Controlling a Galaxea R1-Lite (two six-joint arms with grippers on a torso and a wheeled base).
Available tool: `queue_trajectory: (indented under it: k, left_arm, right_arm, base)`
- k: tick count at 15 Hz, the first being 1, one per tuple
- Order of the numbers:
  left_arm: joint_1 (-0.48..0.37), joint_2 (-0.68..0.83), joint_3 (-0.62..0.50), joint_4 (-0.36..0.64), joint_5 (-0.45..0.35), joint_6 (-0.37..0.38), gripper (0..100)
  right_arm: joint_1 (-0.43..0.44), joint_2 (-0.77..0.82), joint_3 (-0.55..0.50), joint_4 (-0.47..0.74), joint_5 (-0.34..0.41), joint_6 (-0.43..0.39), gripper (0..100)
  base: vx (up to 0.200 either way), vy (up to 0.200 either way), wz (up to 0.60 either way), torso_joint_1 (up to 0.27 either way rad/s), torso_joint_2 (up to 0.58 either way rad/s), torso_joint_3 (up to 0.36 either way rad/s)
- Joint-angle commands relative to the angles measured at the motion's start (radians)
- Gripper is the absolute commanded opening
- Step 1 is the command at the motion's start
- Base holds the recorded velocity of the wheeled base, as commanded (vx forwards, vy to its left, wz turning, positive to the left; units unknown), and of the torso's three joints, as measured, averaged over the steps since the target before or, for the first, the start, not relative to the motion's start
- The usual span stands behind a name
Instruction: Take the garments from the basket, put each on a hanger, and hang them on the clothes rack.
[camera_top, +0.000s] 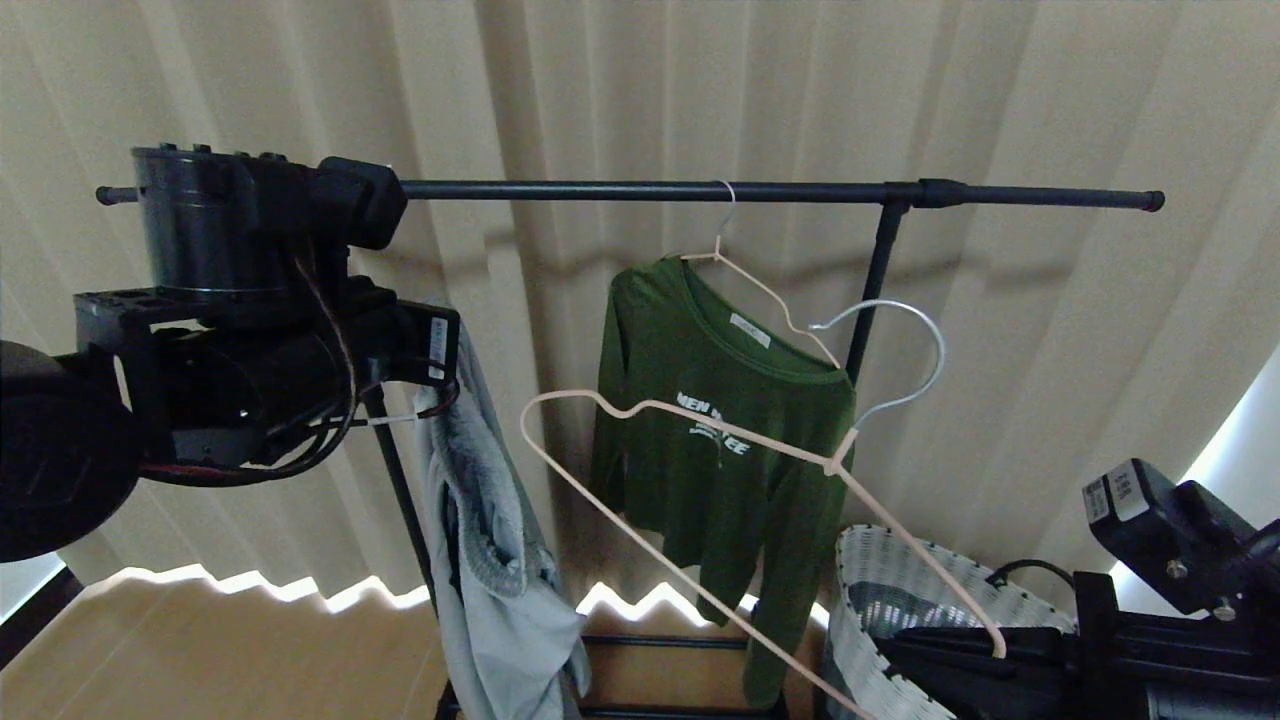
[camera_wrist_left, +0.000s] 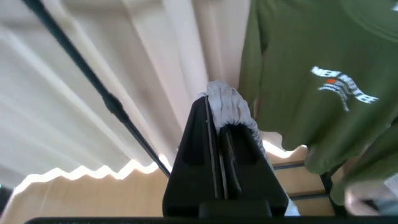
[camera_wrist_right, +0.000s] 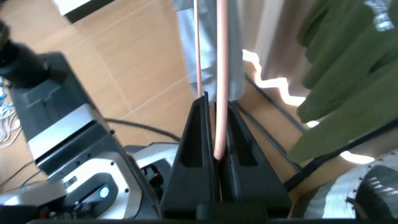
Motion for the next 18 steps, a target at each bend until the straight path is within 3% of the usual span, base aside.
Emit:
queue_trajectory:
  k: [1, 5, 7, 11, 14, 18]
  left_arm:
    - [-0.003, 0.014, -0.004, -0.001, 0.001, -0.001, 0]
    - [-0.003, 0.011, -0.004, 0.001, 0.002, -0.005, 0]
    - [0.002, 0.011, -0.002, 0.003, 0.002, -0.005, 0]
    - [0.005, 0.014, -0.004, 0.003, 0.002, -0.007, 0]
    - [0.065, 0.018, -0.021, 0.003, 0.005, 0.001, 0]
    - [0.068, 0.017, -0.009, 0.003, 0.007, 0.001, 0]
  right_arm:
    - [0.019, 0.053, -0.019, -0.001, 0.0, 0.003, 0]
    - [0.033, 0.16, -0.074, -0.04, -0.003, 0.021, 0]
    - [0.072, 0.223, -0.117, -0.076, -0.015, 0.081, 0]
    - [0.092, 0.28, -0.164, -0.083, -0.083, 0.108, 0]
    - [0.122, 0.228, -0.138, -0.081, -0.083, 0.11, 0]
    - [0.193, 0.195, -0.127, -0.081, -0.083, 0.11, 0]
  base:
    - [0.0, 0.0, 0.0, 0.0, 0.0, 0.0]
    - [0.0, 0.0, 0.0, 0.0, 0.0, 0.0]
    - [0.0, 0.0, 0.0, 0.0, 0.0, 0.0]
    - [0.0, 0.0, 0.0, 0.0, 0.0, 0.0]
    - [0.0, 0.0, 0.0, 0.0, 0.0, 0.0]
    - [0.0, 0.0, 0.0, 0.0, 0.0, 0.0]
